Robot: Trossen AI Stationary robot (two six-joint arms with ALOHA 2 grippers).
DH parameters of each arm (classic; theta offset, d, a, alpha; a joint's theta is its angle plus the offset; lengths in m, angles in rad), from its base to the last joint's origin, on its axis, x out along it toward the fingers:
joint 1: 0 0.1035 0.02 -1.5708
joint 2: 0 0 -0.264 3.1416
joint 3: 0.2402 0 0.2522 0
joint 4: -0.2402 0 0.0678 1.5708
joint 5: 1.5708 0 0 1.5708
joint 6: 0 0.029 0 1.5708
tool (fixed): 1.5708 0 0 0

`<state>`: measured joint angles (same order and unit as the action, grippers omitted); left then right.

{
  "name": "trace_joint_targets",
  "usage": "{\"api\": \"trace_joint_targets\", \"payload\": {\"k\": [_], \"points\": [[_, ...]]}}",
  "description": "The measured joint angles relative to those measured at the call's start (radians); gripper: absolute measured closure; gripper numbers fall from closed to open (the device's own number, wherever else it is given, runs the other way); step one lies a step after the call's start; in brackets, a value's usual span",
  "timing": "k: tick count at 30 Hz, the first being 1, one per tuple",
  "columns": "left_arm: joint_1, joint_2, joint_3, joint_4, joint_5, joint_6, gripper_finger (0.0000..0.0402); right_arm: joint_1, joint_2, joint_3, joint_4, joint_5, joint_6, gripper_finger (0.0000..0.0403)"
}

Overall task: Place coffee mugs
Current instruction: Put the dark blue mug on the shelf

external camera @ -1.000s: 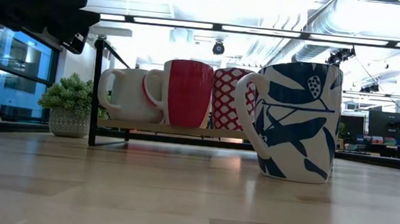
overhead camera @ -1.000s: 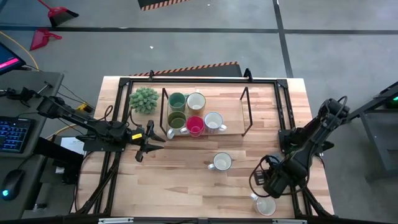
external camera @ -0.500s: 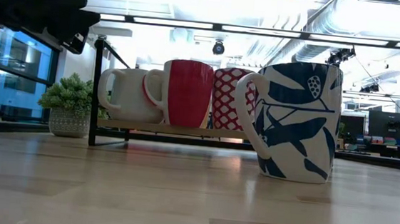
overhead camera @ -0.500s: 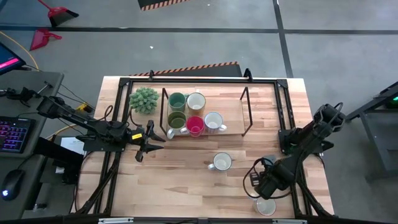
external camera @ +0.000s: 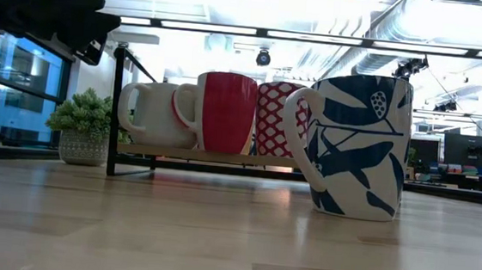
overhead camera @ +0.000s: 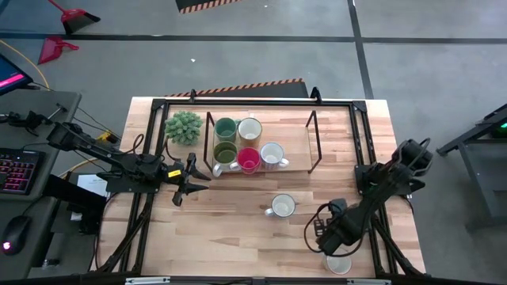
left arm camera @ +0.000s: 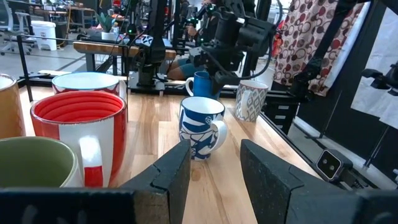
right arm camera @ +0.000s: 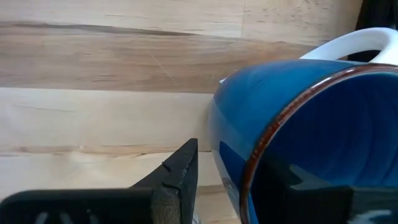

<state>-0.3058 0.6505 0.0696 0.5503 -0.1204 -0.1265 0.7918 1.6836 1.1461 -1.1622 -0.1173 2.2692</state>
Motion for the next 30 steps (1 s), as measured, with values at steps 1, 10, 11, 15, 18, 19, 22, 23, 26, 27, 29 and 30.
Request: {"api": "trace_joint_targets", "payload": {"k": [1, 10, 11, 15, 18, 19, 22, 23, 26, 27, 29, 30], "points": [[0.0, 0.0, 0.0, 0.0, 0.0, 0.0, 0.0273, 0.0, 0.005, 0.0, -0.001, 0.0, 0.0, 0.0295], [0.0, 0.0, 0.0, 0.0, 0.0, 0.0, 0.0273, 0.0, 0.03, 0.0, -0.02, -0.004, 0.0, 0.0311], [0.0, 0.0, 0.0, 0.0, 0.0, 0.0, 0.0273, 0.0, 0.03, 0.0, -0.024, -0.004, 0.0, 0.0318], [0.0, 0.0, 0.0, 0.0, 0.0, 0.0, 0.0273, 0.0, 0.03, 0.0, -0.04, 0.011, 0.002, 0.0357], [0.0, 0.0, 0.0, 0.0, 0.0, 0.0, 0.0273, 0.0, 0.03, 0.0, -0.04, 0.041, 0.001, 0.0391], [0.0, 0.0, 0.0, 0.0, 0.0, 0.0, 0.0273, 0.0, 0.03, 0.0, -0.042, 0.052, 0.0, 0.0396], [0.0, 0.0, 0.0, -0.002, 0.0, 0.0, 0.0273, -0.009, 0.03, 0.0, -0.041, 0.073, -0.004, 0.04], [0.0, 0.0, 0.0, -0.003, 0.0, 0.0, 0.0273, -0.013, 0.03, 0.0, -0.042, 0.081, -0.012, 0.04], [0.0, 0.0, 0.0, -0.004, 0.001, 0.0, 0.0273, -0.026, 0.03, 0.0, -0.042, 0.146, -0.028, 0.0401], [0.0, 0.0, 0.0, -0.005, 0.0, 0.0, 0.0273, -0.031, 0.03, 0.0, -0.042, 0.17, -0.038, 0.0401], [0.0, 0.0, 0.0, -0.007, 0.0, 0.0, 0.0273, -0.044, 0.027, 0.006, -0.044, 0.227, -0.058, 0.0402], [0.0, 0.0, 0.0, -0.007, 0.0, 0.0, 0.0273, -0.051, 0.024, 0.013, -0.046, 0.258, -0.076, 0.0402]]}}
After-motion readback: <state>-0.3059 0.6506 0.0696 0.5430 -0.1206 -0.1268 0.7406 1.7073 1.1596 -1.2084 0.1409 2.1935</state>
